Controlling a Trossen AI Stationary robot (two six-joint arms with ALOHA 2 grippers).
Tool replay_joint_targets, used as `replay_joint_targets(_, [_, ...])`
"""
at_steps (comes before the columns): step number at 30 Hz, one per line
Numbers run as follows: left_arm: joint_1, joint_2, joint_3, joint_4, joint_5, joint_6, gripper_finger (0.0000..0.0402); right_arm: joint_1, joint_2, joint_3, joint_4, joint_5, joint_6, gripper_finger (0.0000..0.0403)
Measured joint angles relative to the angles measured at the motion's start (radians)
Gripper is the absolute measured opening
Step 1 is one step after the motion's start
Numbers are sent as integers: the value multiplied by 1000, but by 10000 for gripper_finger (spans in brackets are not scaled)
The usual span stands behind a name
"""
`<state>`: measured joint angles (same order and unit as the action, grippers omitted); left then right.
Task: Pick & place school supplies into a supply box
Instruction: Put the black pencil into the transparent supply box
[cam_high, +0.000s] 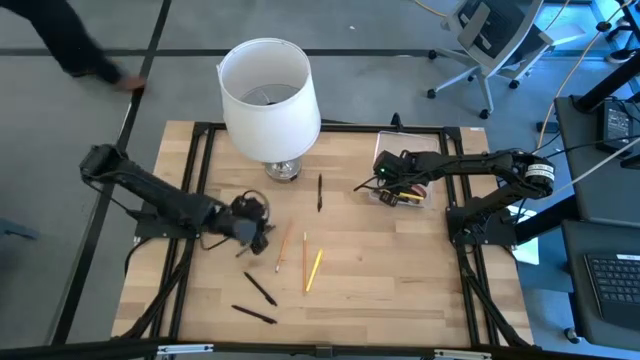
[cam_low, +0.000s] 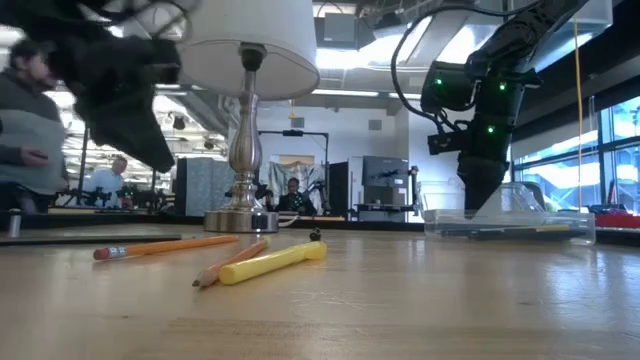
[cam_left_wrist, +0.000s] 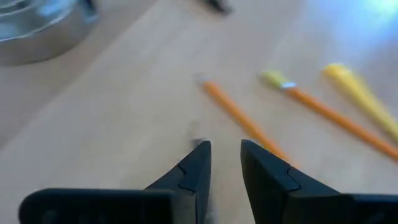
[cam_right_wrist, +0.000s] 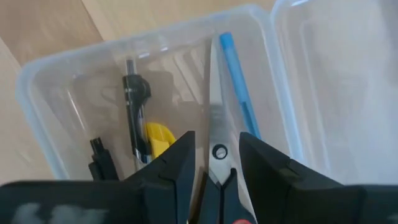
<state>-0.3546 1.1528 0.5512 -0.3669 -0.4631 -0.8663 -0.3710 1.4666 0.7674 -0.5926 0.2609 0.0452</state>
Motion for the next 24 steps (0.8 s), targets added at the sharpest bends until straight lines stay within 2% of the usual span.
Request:
replay_joint_targets(3, [-94, -29, -90, 147, -58, -7, 83, 0, 0, -9, 0, 0, 0, 129])
replay_joint_targets(7, [-206, -33, -168, 228, -172, -38, 81, 0, 0, -14, 10, 0, 0, 129])
replay_joint_targets(12, [-337, -33, -213, 238, -265, -86, 80, 0, 0, -14, 15, 0, 4, 129])
replay_joint_targets(18, [-521, -30, -239, 239, -425, -179, 83, 0, 0, -14, 16, 0, 6, 129])
replay_joint_targets(24, [-664, 39, -240, 229, -541, -274, 72, 0, 0, -14, 22, 0, 11, 129])
